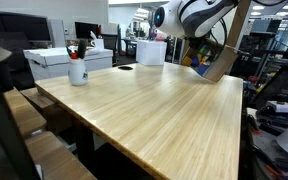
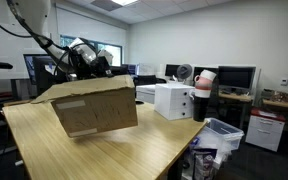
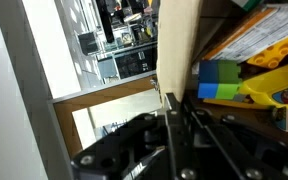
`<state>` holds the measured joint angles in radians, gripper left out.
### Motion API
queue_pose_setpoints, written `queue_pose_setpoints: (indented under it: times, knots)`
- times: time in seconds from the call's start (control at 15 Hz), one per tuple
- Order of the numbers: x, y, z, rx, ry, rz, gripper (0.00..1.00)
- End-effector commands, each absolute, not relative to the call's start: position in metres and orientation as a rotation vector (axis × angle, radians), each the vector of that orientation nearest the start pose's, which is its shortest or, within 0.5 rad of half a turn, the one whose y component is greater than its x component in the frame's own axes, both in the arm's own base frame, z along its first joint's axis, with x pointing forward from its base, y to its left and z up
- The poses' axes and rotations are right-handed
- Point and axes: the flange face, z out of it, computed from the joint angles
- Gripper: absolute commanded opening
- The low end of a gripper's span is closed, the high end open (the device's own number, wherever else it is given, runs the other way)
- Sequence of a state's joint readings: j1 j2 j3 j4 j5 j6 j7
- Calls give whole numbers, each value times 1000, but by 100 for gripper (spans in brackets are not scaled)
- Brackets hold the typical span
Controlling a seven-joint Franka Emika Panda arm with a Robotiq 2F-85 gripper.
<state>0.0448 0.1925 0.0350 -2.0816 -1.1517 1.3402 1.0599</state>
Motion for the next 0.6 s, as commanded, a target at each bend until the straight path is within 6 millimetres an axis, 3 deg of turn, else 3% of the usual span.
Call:
queue_pose_setpoints:
  times: [0.0, 0.53]
  knots:
    - [512, -72, 374, 1621, -485, -116, 2]
    - [511, -69, 373, 1643, -442, -149, 2]
